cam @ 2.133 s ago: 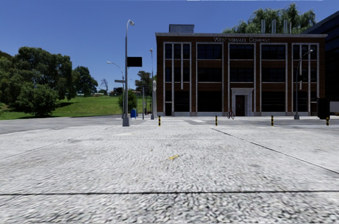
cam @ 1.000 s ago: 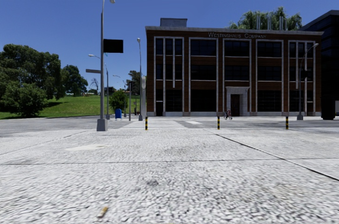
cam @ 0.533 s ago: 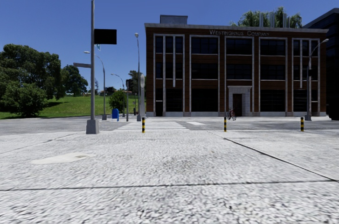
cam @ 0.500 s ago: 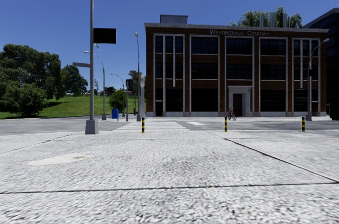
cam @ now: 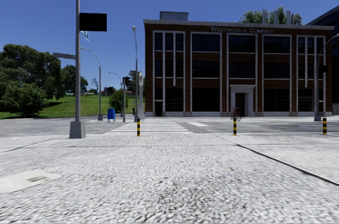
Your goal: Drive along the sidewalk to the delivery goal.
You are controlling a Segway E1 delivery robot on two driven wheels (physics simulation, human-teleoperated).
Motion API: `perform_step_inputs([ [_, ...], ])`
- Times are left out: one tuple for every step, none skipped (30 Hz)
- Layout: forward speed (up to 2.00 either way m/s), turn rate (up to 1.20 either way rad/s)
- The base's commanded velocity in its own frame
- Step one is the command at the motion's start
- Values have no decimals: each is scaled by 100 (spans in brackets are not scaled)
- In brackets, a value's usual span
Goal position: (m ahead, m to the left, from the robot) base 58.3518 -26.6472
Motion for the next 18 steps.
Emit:
perform_step_inputs([
  [200, 0],
  [200, 0],
  [200, 0],
  [200, 0],
  [200, 0],
  [200, 0],
  [200, 0],
  [200, 0],
  [200, 0],
  [200, 0],
  [200, 0],
  [200, 0],
  [200, 0],
  [200, 0],
  [200, 0],
  [200, 0],
  [200, 0],
  [200, 0],
])
